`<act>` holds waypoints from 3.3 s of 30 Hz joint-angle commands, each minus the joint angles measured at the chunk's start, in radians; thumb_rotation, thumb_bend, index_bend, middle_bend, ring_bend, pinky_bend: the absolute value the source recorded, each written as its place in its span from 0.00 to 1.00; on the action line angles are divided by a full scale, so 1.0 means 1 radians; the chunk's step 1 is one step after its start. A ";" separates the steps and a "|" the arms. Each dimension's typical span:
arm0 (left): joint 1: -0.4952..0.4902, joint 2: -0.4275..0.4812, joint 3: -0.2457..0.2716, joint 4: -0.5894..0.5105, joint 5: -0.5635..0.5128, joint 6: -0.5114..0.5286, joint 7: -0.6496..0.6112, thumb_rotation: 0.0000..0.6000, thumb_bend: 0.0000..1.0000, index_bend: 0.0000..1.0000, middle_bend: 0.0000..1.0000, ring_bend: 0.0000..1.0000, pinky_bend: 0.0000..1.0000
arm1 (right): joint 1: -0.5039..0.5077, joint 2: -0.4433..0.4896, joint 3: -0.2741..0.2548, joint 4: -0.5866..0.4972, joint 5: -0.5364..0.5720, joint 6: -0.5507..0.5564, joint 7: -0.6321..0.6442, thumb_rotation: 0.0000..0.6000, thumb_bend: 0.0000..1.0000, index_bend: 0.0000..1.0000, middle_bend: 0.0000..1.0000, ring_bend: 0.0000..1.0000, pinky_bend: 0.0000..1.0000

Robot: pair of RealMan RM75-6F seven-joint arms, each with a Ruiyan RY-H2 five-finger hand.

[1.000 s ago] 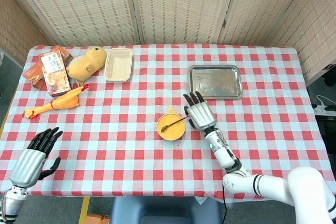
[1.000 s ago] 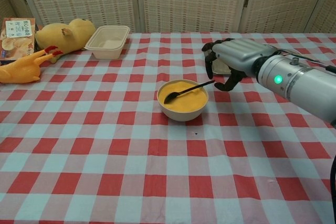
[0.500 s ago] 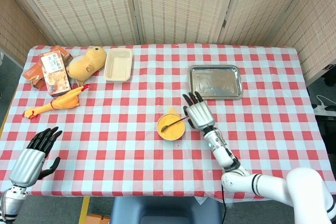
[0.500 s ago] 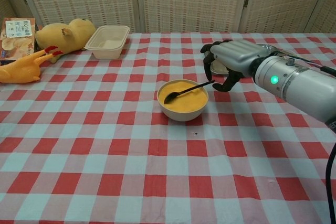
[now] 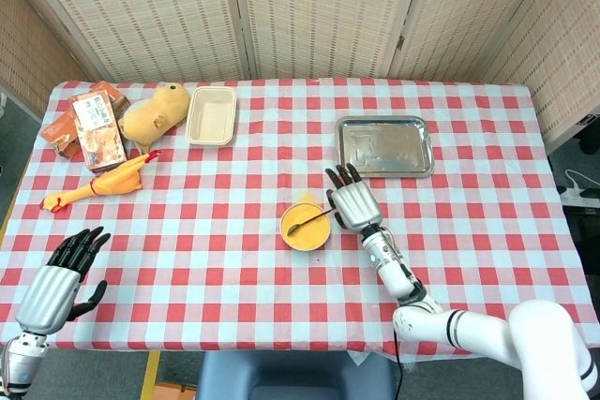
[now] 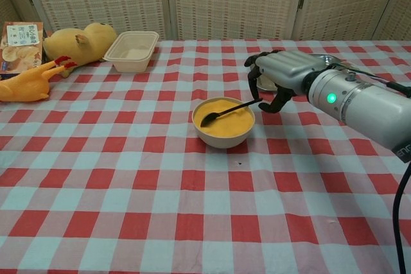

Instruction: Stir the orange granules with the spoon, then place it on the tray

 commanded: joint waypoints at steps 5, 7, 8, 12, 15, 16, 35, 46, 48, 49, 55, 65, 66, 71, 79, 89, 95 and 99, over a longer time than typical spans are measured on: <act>-0.001 0.000 0.000 0.002 0.000 -0.002 -0.002 1.00 0.46 0.00 0.00 0.00 0.12 | 0.000 -0.003 0.004 0.005 -0.004 -0.008 0.005 1.00 0.31 0.54 0.08 0.00 0.00; -0.001 0.000 0.000 0.003 0.000 -0.002 -0.002 1.00 0.46 0.00 0.00 0.00 0.12 | 0.001 -0.005 0.005 0.008 -0.004 -0.011 0.005 1.00 0.32 0.54 0.08 0.00 0.00; -0.001 0.000 0.000 0.004 0.000 -0.002 -0.003 1.00 0.45 0.00 0.00 0.00 0.12 | 0.001 -0.005 0.006 0.008 -0.004 -0.013 0.005 1.00 0.32 0.54 0.08 0.00 0.00; -0.001 0.000 0.001 0.003 0.002 0.000 -0.002 1.00 0.45 0.00 0.00 0.00 0.12 | 0.002 -0.005 0.007 0.011 -0.007 -0.019 0.005 1.00 0.32 0.55 0.08 0.00 0.00; -0.001 0.001 0.001 0.003 0.003 0.000 -0.002 1.00 0.45 0.00 0.00 0.00 0.12 | 0.003 -0.004 0.010 0.010 -0.007 -0.020 0.004 1.00 0.32 0.55 0.08 0.00 0.00; -0.001 0.001 0.001 0.003 0.002 0.000 -0.002 1.00 0.45 0.00 0.00 0.00 0.12 | 0.003 -0.004 0.010 0.010 -0.007 -0.021 0.003 1.00 0.32 0.55 0.08 0.00 0.00; 0.002 0.003 0.002 0.004 0.003 0.005 -0.009 1.00 0.45 0.00 0.00 0.00 0.12 | 0.008 -0.007 0.017 0.010 0.002 -0.021 -0.021 1.00 0.39 0.53 0.08 0.00 0.00; 0.002 0.004 0.001 0.004 -0.001 0.003 -0.011 1.00 0.45 0.00 0.00 0.00 0.12 | 0.011 -0.010 0.018 0.016 0.013 -0.033 -0.027 1.00 0.39 0.51 0.08 0.00 0.00; 0.002 0.005 0.001 0.002 -0.002 0.002 -0.011 1.00 0.45 0.00 0.00 0.00 0.12 | 0.011 -0.010 0.017 0.017 0.012 -0.035 -0.028 1.00 0.39 0.51 0.08 0.00 0.00; 0.002 0.005 0.001 0.002 -0.002 0.002 -0.011 1.00 0.45 0.00 0.00 0.00 0.12 | 0.011 -0.010 0.016 0.017 0.011 -0.034 -0.028 1.00 0.39 0.51 0.08 0.00 0.00; 0.001 0.008 0.003 -0.001 -0.003 -0.002 -0.013 1.00 0.45 0.00 0.00 0.00 0.12 | 0.010 -0.015 0.017 0.024 0.005 -0.032 -0.017 1.00 0.39 0.52 0.08 0.00 0.00; 0.001 0.010 0.004 -0.001 -0.002 -0.005 -0.018 1.00 0.45 0.00 0.00 0.00 0.12 | 0.012 -0.030 0.021 0.039 0.006 -0.031 -0.018 1.00 0.40 0.55 0.09 0.00 0.00; 0.000 0.010 0.004 -0.001 -0.002 -0.005 -0.018 1.00 0.45 0.00 0.00 0.00 0.12 | 0.012 -0.031 0.021 0.040 0.005 -0.031 -0.016 1.00 0.40 0.55 0.09 0.00 0.00; 0.000 0.011 0.005 0.001 -0.001 -0.006 -0.021 1.00 0.45 0.00 0.00 0.00 0.12 | 0.011 -0.034 0.022 0.046 0.000 -0.030 -0.010 1.00 0.40 0.56 0.09 0.00 0.00; 0.000 0.010 0.004 0.001 -0.003 -0.008 -0.018 1.00 0.45 0.00 0.00 0.00 0.12 | 0.010 -0.029 0.024 0.039 0.002 -0.034 -0.013 1.00 0.40 0.54 0.09 0.00 0.00; 0.000 0.010 0.003 0.000 -0.004 -0.008 -0.018 1.00 0.45 0.00 0.00 0.00 0.12 | 0.011 -0.024 0.026 0.032 0.004 -0.034 -0.015 1.00 0.40 0.53 0.09 0.00 0.00; 0.000 0.010 0.003 0.001 -0.004 -0.007 -0.019 1.00 0.46 0.00 0.00 0.00 0.12 | 0.011 -0.028 0.026 0.037 0.001 -0.032 -0.012 1.00 0.40 0.55 0.09 0.00 0.00; 0.000 0.010 0.004 0.002 -0.003 -0.006 -0.020 1.00 0.45 0.00 0.00 0.00 0.12 | 0.010 -0.031 0.027 0.039 -0.005 -0.027 -0.006 1.00 0.40 0.62 0.10 0.00 0.00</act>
